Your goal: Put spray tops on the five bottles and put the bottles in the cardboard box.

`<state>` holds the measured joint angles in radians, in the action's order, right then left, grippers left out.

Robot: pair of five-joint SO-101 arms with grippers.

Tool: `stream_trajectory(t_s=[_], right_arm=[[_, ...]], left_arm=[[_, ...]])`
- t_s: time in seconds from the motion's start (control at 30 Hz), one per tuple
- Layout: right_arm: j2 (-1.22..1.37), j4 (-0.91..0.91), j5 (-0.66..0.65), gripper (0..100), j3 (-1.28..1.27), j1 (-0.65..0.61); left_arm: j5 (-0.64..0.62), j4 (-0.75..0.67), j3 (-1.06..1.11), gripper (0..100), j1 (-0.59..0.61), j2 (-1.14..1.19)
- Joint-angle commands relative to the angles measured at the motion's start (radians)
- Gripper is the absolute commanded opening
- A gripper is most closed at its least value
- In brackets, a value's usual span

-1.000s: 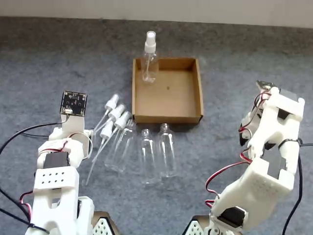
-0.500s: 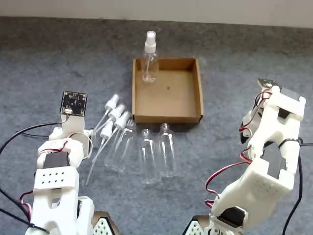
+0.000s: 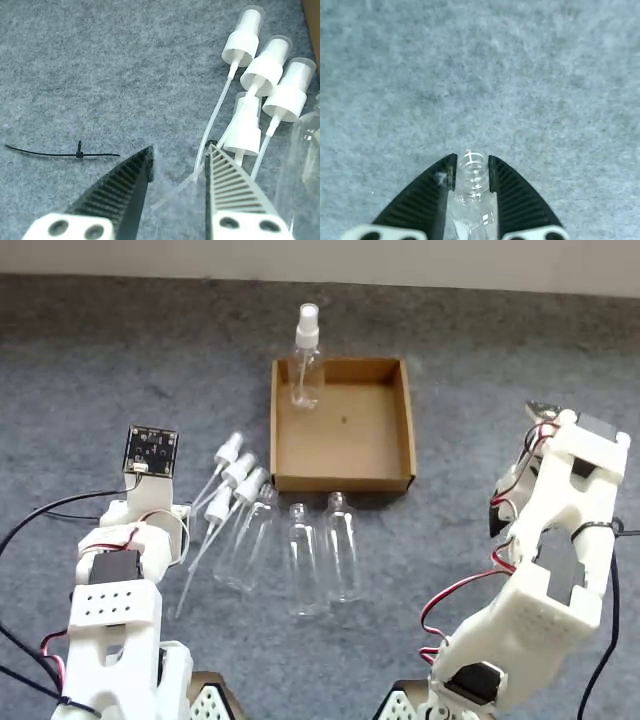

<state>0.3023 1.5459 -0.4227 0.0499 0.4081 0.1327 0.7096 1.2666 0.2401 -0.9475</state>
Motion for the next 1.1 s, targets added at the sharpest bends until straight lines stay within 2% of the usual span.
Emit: stream_trajectory(t_s=[0.0,0.23,0.33,0.63,0.7,0.9,1.07], right_arm=[[-0.110,0.104,-0.028,0.4,0.114,-0.010],[-0.280,0.157,-0.041,0.4,0.130,-0.012],[-0.289,0.159,-0.081,0.4,0.105,-0.010],[-0.283,0.140,-0.081,0.4,0.101,-0.012],[-0.280,0.074,-0.069,0.6,0.094,-0.025],[-0.260,-0.137,0.091,0.6,0.064,-0.033],[-0.196,-0.243,0.106,0.6,0.090,-0.124]], left_arm=[[0.008,-0.012,-0.007,16,-0.016,-0.019],[0.006,-0.012,-0.007,16,-0.012,-0.019],[0.008,-0.012,-0.007,16,-0.012,-0.019],[0.008,-0.012,-0.007,16,-0.012,-0.019],[0.008,-0.012,-0.007,16,-0.012,-0.019],[0.009,-0.015,0.015,16,-0.015,-0.024],[0.009,-0.015,0.018,16,-0.015,-0.025]])
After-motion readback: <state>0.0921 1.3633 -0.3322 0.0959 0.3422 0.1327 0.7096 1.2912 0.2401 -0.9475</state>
